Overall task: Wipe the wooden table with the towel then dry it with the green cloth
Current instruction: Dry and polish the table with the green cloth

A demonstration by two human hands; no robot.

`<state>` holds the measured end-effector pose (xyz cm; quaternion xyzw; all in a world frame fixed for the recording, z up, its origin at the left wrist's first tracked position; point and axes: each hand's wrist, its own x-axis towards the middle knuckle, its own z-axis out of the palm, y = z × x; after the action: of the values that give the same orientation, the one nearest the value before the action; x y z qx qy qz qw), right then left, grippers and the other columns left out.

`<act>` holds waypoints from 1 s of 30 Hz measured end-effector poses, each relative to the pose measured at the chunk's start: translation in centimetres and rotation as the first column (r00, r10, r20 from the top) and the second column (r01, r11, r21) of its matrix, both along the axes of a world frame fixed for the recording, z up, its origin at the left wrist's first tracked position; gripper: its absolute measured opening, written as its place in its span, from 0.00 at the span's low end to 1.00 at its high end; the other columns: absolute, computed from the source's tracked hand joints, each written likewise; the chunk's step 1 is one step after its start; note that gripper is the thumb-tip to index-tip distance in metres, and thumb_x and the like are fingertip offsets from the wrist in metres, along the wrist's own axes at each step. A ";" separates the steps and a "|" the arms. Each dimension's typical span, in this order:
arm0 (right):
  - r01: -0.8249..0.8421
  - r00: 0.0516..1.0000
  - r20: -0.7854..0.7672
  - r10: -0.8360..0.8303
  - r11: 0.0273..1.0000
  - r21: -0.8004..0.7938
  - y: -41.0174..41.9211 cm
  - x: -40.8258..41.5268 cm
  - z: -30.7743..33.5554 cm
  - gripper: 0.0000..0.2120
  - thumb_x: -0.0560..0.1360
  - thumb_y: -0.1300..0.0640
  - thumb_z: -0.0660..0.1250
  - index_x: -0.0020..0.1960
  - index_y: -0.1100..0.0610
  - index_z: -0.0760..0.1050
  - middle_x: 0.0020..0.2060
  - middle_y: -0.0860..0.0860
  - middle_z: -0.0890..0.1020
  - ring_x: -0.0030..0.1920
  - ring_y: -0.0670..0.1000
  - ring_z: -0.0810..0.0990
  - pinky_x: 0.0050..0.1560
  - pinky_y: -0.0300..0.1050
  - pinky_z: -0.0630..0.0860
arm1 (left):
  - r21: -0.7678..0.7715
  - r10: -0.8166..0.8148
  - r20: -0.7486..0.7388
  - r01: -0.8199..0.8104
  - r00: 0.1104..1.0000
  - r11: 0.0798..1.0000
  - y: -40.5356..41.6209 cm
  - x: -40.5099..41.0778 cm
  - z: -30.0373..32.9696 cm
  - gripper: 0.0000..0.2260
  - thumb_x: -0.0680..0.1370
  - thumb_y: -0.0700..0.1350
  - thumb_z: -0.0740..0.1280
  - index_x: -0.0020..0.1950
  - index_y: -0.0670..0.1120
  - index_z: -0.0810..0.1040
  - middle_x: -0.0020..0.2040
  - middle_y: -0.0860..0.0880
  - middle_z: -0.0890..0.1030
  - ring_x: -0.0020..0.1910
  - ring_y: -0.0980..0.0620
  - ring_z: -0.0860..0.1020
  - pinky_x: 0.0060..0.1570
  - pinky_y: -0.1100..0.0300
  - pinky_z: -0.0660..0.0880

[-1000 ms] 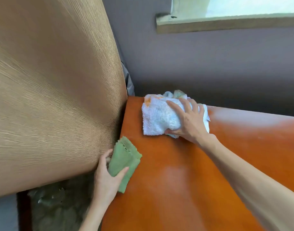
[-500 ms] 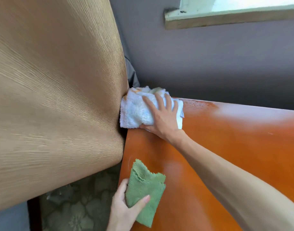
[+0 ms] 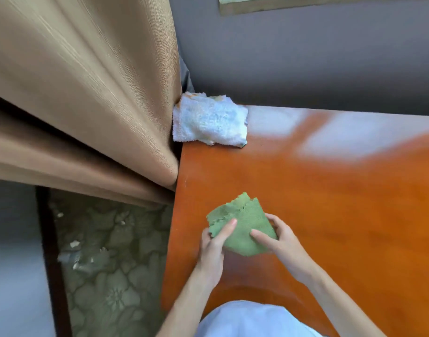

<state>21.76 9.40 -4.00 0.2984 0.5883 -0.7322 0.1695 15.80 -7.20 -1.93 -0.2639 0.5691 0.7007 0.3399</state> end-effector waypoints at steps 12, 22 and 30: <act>-0.555 0.819 -0.231 0.525 0.827 -0.087 6.3 9.2 2.7 0.42 0.74 0.54 0.73 0.74 0.27 0.53 0.72 0.21 0.53 0.73 0.26 0.53 0.66 0.26 0.61 | 0.454 -0.314 0.117 0.231 0.942 0.861 -0.4 13.6 2.7 0.35 0.70 0.62 0.76 0.71 0.45 0.75 0.68 0.41 0.77 0.66 0.42 0.76 0.60 0.47 0.76; -0.662 0.672 -0.109 0.732 0.660 0.355 4.1 16.4 2.4 0.36 0.77 0.48 0.69 0.75 0.31 0.51 0.68 0.38 0.72 0.56 0.37 0.76 0.60 0.40 0.73 | 0.198 -0.088 0.278 0.033 0.957 0.980 -0.2 25.6 0.9 0.14 0.77 0.41 0.70 0.62 0.40 0.81 0.61 0.37 0.82 0.60 0.39 0.81 0.56 0.47 0.80; -0.320 0.930 0.217 0.298 0.361 0.876 7.0 23.4 -4.2 0.29 0.80 0.49 0.63 0.78 0.51 0.59 0.78 0.54 0.62 0.77 0.58 0.59 0.76 0.59 0.56 | -0.450 0.393 -0.072 -0.382 0.917 0.807 -10.7 19.0 -2.7 0.25 0.81 0.55 0.66 0.72 0.41 0.72 0.64 0.46 0.79 0.63 0.46 0.78 0.66 0.48 0.72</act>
<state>45.19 16.41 -8.23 0.2339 0.9299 -0.2555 0.1239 34.83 -17.87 -4.58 -0.4549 0.6471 0.5988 0.1254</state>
